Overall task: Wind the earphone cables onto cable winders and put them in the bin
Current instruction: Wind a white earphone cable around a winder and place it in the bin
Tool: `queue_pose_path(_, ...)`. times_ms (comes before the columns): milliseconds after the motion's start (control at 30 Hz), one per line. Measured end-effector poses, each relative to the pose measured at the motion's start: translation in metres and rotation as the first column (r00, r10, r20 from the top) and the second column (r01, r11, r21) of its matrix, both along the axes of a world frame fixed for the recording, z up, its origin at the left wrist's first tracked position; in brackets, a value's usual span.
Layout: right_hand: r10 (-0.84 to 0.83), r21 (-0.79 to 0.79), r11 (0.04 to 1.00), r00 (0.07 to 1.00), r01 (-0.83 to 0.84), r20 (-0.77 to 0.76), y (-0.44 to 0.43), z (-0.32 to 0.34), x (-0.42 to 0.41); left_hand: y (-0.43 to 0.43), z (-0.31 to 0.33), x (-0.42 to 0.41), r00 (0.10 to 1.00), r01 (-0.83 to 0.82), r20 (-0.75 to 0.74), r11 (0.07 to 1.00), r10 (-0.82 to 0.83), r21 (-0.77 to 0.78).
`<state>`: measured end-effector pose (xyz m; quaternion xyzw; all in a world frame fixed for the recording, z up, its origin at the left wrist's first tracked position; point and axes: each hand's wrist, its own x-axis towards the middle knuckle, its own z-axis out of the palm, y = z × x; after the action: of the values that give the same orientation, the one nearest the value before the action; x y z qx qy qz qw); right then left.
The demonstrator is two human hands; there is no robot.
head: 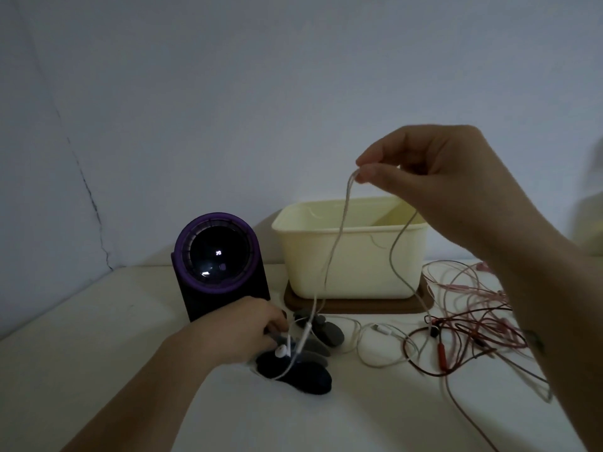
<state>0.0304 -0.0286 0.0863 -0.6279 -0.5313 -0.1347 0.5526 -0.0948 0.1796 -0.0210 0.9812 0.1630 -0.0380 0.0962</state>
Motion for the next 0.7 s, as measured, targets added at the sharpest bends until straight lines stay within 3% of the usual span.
queue_pose_path(133,0.024,0.250,0.968,0.999,-0.012,-0.047,0.000,0.003,-0.010,0.006,-0.005,0.001,1.000,-0.015,-0.009,0.995,0.014,-0.103)
queue_pose_path(267,0.080,0.344,0.939,0.984,-0.022,-0.156,0.008,0.010,-0.019,0.009,-0.002,-0.003,0.997,-0.016,-0.078,0.991,0.006,-0.132)
queue_pose_path(500,0.077,0.214,0.976,0.979,-0.036,-0.188,0.036,0.054,-0.015,0.005,0.001,-0.008,0.998,0.003,-0.059,0.995,-0.009,-0.099)
queue_pose_path(633,0.047,0.014,0.999,0.989,-0.046,-0.141,0.048,0.069,-0.010,0.006,0.007,-0.010,1.000,0.014,0.007,0.986,-0.013,-0.166)
queue_pose_path(700,0.018,0.031,0.999,0.994,-0.015,-0.109,0.051,0.073,-0.009,0.007,0.011,-0.011,1.000,0.011,0.000,0.974,-0.012,-0.226)
